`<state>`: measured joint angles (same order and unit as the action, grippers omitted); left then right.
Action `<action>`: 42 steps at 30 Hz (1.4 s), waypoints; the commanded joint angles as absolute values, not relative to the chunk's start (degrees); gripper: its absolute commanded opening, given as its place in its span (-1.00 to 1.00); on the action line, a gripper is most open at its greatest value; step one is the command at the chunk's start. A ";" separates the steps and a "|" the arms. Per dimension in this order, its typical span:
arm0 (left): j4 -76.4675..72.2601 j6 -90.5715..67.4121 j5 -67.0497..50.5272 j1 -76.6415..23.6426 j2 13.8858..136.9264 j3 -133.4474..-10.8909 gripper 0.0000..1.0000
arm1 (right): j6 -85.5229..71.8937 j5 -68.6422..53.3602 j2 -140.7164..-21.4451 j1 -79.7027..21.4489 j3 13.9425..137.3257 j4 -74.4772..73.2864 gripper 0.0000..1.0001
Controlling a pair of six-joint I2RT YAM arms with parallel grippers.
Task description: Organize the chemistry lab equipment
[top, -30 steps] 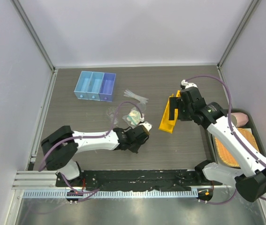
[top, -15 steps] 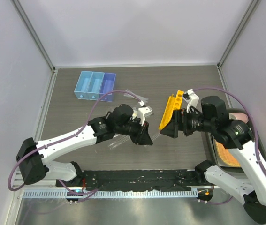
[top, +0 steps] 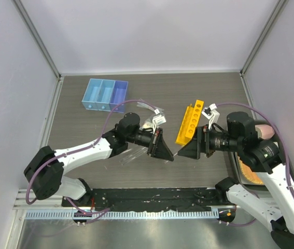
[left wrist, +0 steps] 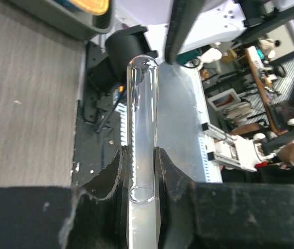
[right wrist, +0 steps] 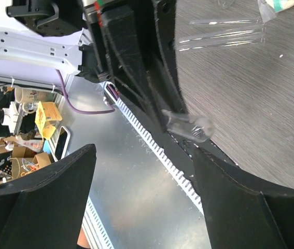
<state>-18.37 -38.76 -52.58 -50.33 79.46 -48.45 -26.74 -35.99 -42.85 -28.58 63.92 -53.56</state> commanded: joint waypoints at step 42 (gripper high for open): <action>-43.42 -50.54 -63.19 -47.37 80.77 -46.58 -1.00 | -33.13 -38.50 -45.70 -29.36 62.67 -43.42 -0.19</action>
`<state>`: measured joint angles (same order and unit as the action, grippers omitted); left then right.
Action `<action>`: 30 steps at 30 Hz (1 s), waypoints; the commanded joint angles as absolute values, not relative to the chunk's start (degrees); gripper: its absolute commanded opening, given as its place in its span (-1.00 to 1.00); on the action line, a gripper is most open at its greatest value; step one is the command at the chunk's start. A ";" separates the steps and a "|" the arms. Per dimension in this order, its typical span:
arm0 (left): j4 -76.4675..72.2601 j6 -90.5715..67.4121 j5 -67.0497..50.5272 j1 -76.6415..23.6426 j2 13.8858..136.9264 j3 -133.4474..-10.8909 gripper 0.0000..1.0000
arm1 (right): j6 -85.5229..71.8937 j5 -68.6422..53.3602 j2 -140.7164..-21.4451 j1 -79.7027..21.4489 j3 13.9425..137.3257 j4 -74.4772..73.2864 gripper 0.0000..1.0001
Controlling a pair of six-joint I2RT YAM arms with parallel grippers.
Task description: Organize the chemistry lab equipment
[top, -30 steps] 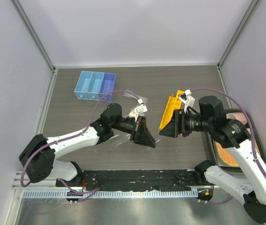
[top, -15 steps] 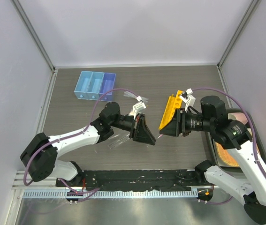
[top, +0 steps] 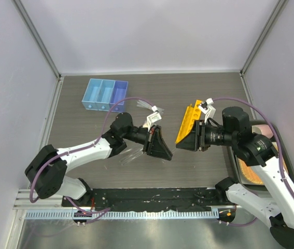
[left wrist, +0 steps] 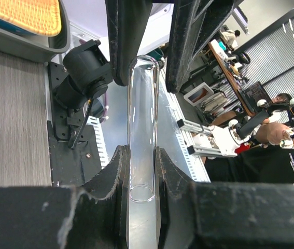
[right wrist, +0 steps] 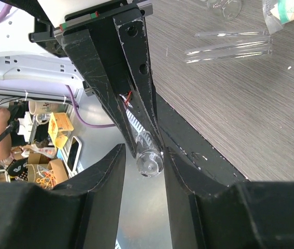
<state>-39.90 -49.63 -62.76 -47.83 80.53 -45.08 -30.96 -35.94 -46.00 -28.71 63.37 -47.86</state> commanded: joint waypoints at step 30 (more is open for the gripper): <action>45.32 -28.47 3.55 -45.00 80.07 -82.95 1.00 | -21.45 -1.79 -64.14 -30.67 82.85 -53.96 -0.98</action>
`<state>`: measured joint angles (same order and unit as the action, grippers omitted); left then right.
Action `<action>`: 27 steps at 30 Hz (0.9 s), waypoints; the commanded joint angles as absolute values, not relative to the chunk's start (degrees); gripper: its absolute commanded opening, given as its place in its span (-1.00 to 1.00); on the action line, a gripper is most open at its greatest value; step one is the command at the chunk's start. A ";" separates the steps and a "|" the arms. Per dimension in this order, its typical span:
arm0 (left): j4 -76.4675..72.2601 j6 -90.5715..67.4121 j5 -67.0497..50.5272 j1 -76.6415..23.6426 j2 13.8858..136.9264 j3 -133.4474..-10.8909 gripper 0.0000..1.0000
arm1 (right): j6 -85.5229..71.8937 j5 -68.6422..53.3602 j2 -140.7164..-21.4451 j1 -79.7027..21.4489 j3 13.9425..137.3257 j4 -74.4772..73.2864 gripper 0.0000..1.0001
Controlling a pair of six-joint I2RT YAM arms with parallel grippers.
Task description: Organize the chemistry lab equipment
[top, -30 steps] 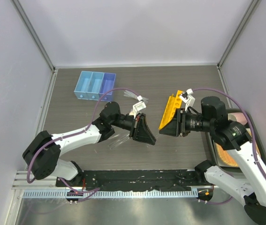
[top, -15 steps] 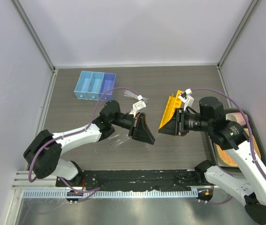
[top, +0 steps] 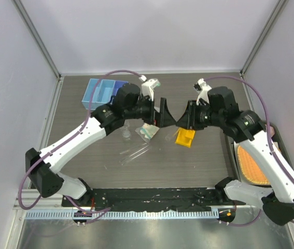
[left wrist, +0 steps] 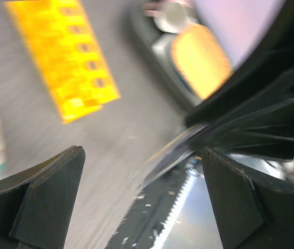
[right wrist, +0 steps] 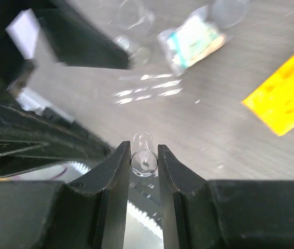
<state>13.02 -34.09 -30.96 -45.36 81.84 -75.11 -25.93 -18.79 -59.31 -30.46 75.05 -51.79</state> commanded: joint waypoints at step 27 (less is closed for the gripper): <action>51.94 -28.04 19.78 -44.91 62.66 -69.35 0.99 | -19.42 21.71 -102.12 -18.02 103.09 -44.12 -0.99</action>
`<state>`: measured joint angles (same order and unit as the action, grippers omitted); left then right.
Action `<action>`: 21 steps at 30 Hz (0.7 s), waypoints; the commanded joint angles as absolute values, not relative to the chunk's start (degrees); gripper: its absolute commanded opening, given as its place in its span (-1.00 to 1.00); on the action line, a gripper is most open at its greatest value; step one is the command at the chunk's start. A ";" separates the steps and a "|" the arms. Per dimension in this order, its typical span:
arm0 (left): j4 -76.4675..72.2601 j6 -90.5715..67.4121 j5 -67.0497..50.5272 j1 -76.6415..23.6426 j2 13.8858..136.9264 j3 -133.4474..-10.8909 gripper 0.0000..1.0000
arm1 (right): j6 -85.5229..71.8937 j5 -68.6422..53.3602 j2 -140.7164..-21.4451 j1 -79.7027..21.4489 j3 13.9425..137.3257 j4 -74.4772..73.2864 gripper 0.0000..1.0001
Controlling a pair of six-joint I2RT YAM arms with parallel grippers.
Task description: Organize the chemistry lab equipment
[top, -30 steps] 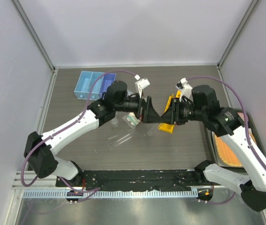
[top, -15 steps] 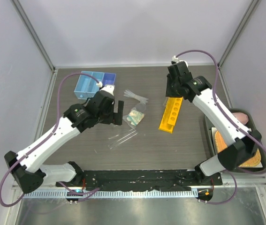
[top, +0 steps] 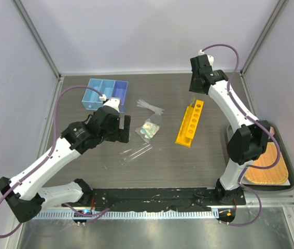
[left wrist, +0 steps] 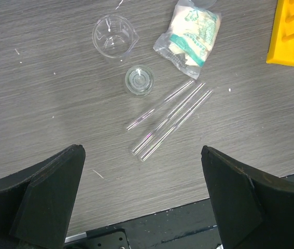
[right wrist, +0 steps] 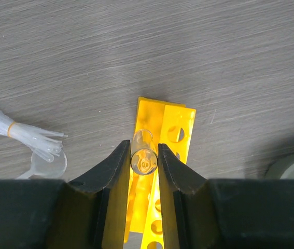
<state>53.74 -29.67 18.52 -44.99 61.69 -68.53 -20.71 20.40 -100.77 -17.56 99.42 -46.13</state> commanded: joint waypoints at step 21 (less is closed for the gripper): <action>50.62 -25.66 19.78 -44.91 64.86 -69.61 1.00 | -19.07 21.97 -106.78 -16.61 101.08 -42.28 -0.99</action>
<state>52.49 -26.94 18.57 -44.99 64.73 -68.53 -19.16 21.34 -105.93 -16.75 100.73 -44.71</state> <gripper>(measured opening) 0.996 0.308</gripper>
